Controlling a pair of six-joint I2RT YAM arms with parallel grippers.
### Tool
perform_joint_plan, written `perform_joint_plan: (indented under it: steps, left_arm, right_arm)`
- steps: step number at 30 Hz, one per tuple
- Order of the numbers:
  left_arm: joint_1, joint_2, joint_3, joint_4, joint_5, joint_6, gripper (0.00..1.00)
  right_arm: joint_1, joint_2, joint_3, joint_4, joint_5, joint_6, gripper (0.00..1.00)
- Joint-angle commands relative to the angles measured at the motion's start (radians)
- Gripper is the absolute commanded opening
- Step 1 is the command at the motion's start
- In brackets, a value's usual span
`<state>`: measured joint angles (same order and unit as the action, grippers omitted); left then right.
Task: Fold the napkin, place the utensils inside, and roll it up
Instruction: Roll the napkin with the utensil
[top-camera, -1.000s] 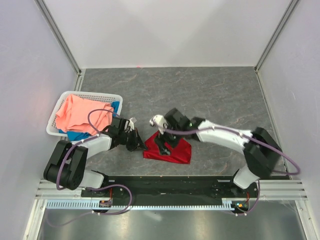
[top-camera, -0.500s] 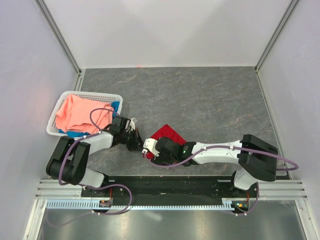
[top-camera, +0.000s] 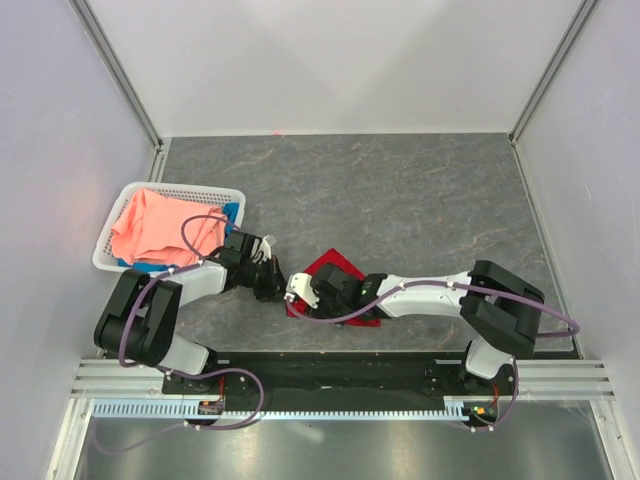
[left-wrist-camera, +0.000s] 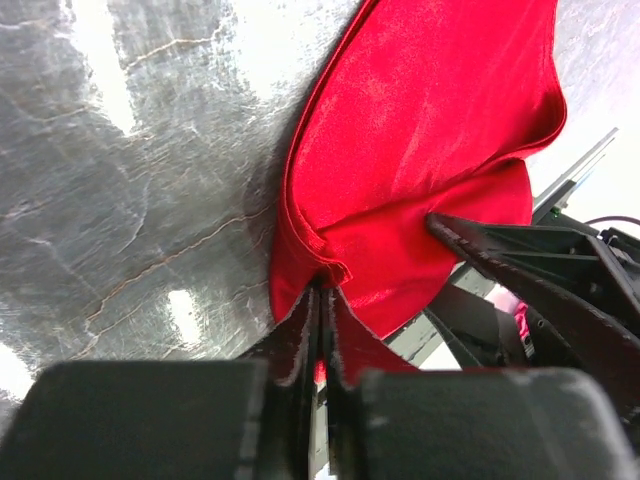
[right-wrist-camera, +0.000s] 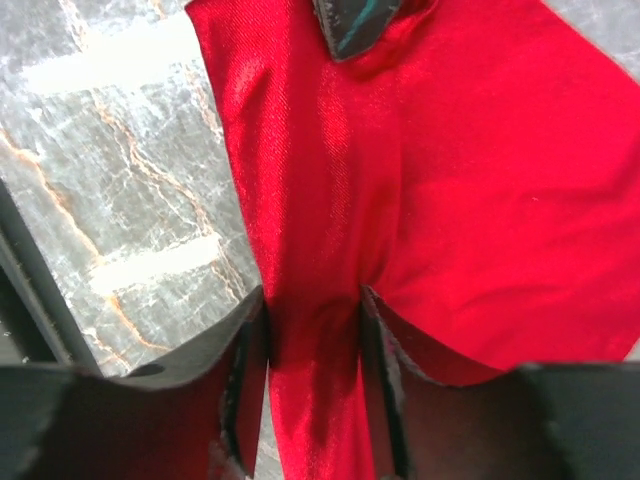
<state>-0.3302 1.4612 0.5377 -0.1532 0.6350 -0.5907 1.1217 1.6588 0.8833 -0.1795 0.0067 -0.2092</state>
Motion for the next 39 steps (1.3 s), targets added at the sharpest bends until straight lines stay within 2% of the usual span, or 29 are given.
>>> perform_joint_plan:
  steps: [1,4,6,7,8,16,24,31,39]
  left_arm:
    - [0.003,-0.030,0.044,-0.019,0.008,0.052,0.35]
    - [0.003,-0.105,0.056,-0.035,-0.063,0.046,0.60]
    - [0.003,-0.145,0.057,-0.051,-0.124,0.045,0.64]
    - [0.005,-0.162,0.056,-0.066,-0.144,0.046,0.71]
    - [0.003,-0.195,0.048,-0.075,-0.178,0.045,0.72]
    - [0.003,-0.390,-0.063,-0.074,-0.256,0.034,0.74]
    - [-0.001,-0.535,-0.169,0.056,-0.163,0.026,0.73]
    - [-0.018,-0.509,-0.235,0.194,-0.121,0.025,0.72]
    - [-0.058,-0.372,-0.246,0.316,-0.113,0.043,0.66]
  right_arm:
    - [-0.033,0.064,0.066,-0.109,-0.189,0.007,0.40]
    - [-0.065,0.091,0.103,-0.179,-0.288,0.048,0.33]
    - [-0.094,0.105,0.141,-0.239,-0.336,0.067,0.32]
    - [-0.102,0.119,0.155,-0.259,-0.355,0.086,0.32]
    - [-0.114,0.125,0.181,-0.296,-0.373,0.096,0.31]
    - [-0.227,0.211,0.249,-0.347,-0.643,0.172,0.31]
    - [-0.316,0.329,0.266,-0.307,-0.928,0.191,0.30]
    - [-0.402,0.447,0.266,-0.273,-1.131,0.166,0.28]
    - [-0.456,0.519,0.273,-0.273,-1.202,0.139,0.27]
